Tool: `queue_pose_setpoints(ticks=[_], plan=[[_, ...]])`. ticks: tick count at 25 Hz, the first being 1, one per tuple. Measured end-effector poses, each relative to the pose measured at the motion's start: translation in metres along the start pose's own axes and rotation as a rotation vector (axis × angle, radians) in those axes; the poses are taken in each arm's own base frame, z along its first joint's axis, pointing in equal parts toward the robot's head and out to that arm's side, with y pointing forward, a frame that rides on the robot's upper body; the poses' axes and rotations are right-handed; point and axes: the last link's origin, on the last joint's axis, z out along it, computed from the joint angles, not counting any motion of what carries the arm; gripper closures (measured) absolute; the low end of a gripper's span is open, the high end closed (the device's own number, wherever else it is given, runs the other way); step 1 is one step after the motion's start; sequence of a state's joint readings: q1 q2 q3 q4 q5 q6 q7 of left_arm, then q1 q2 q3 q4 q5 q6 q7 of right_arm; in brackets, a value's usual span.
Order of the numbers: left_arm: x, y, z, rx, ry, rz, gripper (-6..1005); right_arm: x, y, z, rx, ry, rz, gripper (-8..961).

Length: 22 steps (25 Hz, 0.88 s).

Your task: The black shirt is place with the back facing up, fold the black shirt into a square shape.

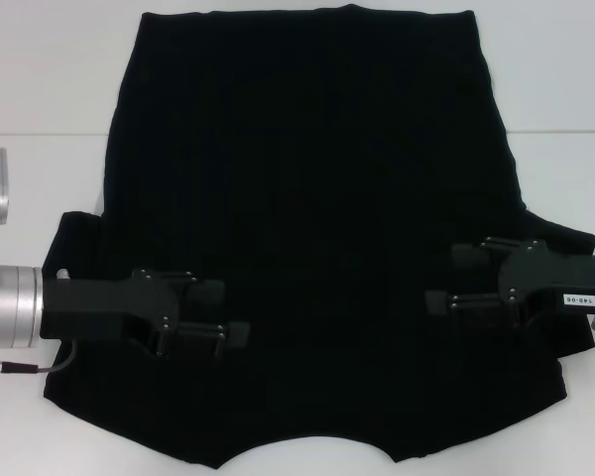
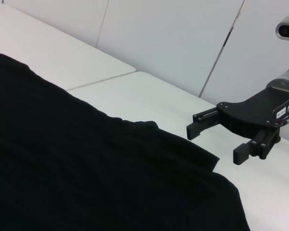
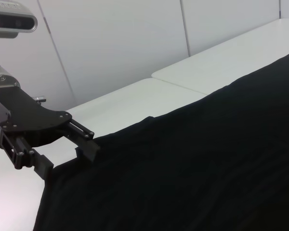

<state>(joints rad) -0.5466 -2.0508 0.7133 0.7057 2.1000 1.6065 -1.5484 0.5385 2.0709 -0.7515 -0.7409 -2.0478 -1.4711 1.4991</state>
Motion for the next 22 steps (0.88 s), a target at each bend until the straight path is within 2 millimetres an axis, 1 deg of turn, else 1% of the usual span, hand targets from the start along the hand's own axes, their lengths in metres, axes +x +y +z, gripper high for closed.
queue_pose_setpoints(ticks=[11, 14, 18, 20, 22], plan=[[0.0, 0.0, 0.0, 0.001, 0.001, -0.003, 192, 0.0, 0.0, 0.0, 0.001, -0.002, 0.003, 8], [0.001, -0.001, -0.001, 0.005, 0.012, -0.02, 192, -0.002, -0.002, -0.001, 0.011, -0.011, 0.031, 8], [0.008, -0.007, -0.011, 0.046, 0.057, -0.103, 192, -0.015, -0.021, -0.006, 0.098, -0.027, 0.187, 8], [0.011, -0.013, -0.021, 0.08, 0.094, -0.161, 192, -0.022, -0.031, -0.009, 0.135, -0.021, 0.276, 8], [0.012, -0.019, -0.032, 0.113, 0.134, -0.23, 192, -0.03, -0.038, -0.011, 0.152, -0.008, 0.327, 8]])
